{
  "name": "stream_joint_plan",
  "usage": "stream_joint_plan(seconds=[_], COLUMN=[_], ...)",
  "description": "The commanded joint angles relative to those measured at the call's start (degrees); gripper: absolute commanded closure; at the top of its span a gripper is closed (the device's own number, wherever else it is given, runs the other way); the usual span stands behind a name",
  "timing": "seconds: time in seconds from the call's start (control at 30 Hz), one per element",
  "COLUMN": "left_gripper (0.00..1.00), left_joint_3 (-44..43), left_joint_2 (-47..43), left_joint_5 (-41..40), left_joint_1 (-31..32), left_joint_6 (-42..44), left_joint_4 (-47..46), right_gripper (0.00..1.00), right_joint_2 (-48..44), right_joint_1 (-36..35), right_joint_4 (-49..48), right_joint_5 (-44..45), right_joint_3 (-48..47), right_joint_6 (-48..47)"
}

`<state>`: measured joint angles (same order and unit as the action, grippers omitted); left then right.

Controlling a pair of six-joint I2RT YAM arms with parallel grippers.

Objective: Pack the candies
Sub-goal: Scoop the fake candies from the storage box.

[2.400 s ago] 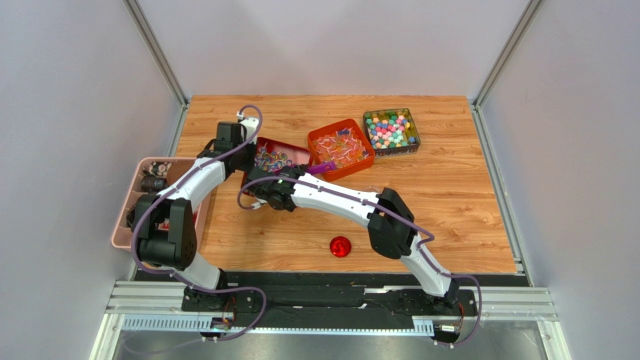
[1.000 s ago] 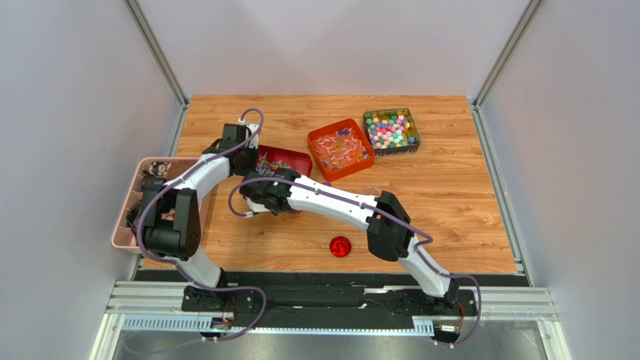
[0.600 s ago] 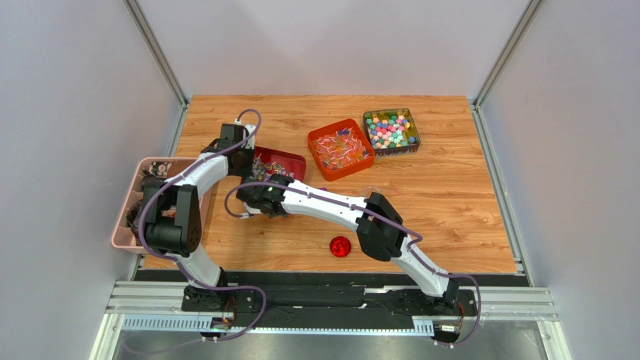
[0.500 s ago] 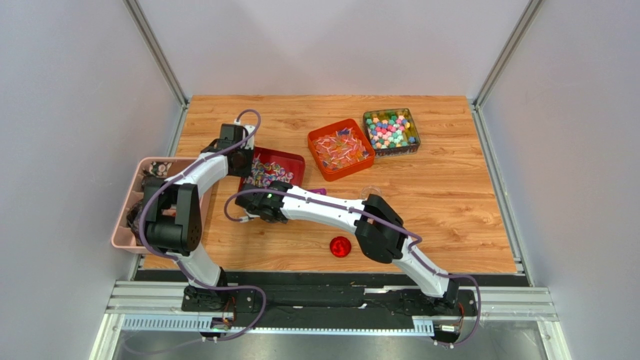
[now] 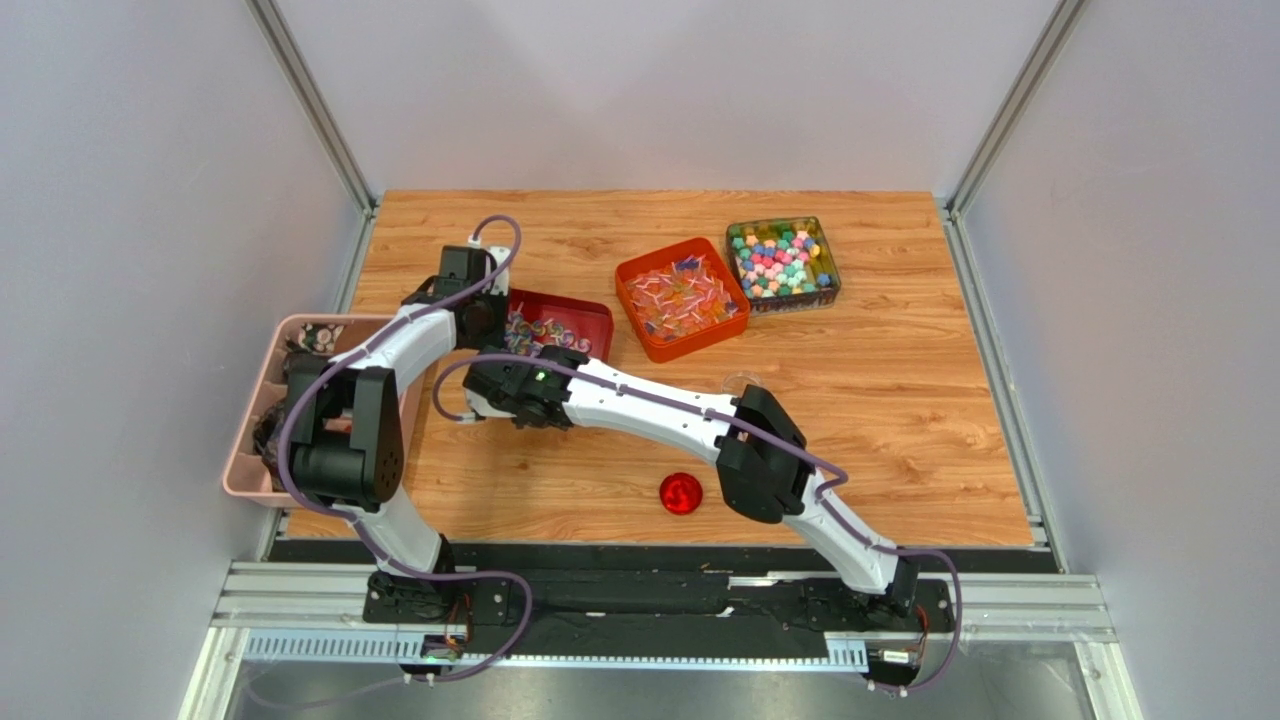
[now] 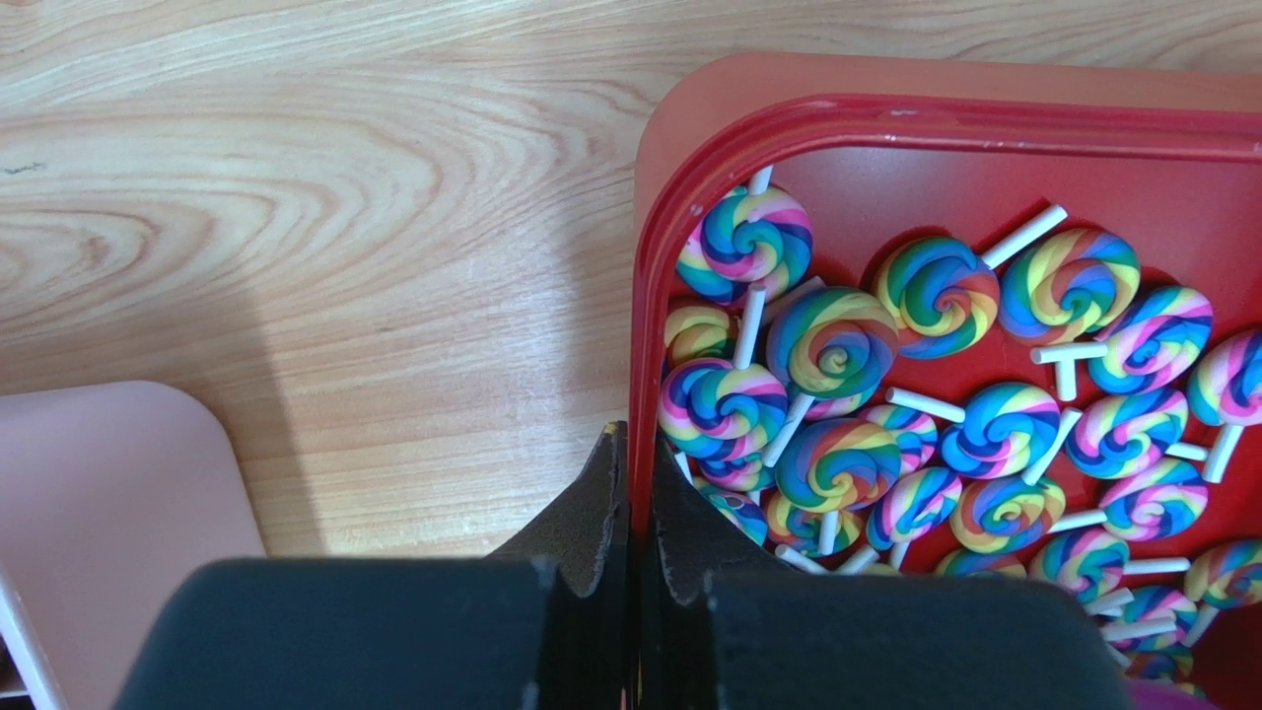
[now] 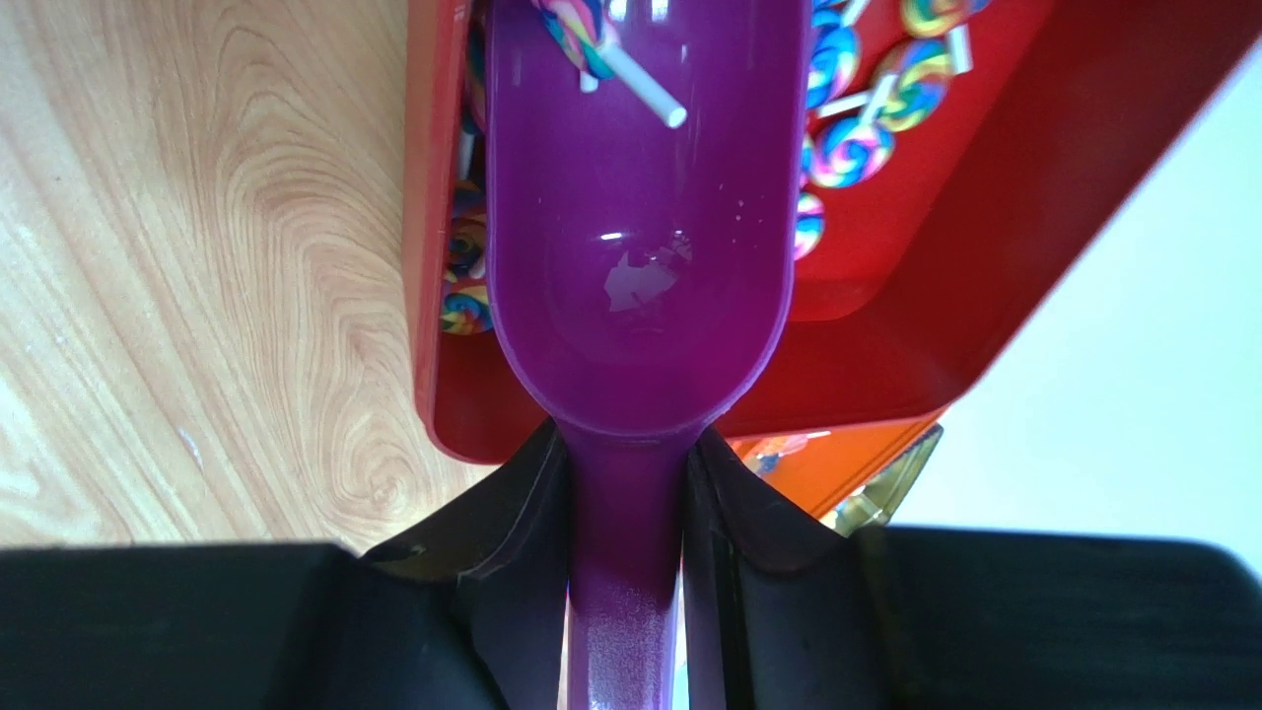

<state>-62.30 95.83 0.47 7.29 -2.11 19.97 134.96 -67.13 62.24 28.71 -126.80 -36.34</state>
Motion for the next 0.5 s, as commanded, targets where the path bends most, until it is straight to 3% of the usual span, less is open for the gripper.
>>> stream_joint_plan(seconds=[0.0,0.3,0.4,0.47], left_gripper=[1.0,1.0,1.0,1.0], left_joint_3=[-3.35,-3.35,-3.26,-3.35], left_joint_2=[-1.96,-1.79,-1.79,-1.61], left_joint_5=[3.4,3.31,3.31,3.4], left_joint_1=[0.27,0.27,0.27,0.27], left_joint_6=[-3.08,-3.08,-3.08,-3.08], left_joint_4=[-4.32,-4.5,-4.32,-4.23], right_gripper=[1.0,1.0,1.0,1.0], right_joint_2=[-2.15,-1.01,-0.84,-0.75], right_joint_1=[-0.72,-1.51,-1.86,-1.77], right_joint_4=[-5.9,-14.86,-19.77,-19.27], right_joint_5=[-2.34,2.67,8.1,5.77], right_joint_3=[4.37,7.01,7.62,6.84], right_joint_6=[1.53,1.18,0.13,0.56])
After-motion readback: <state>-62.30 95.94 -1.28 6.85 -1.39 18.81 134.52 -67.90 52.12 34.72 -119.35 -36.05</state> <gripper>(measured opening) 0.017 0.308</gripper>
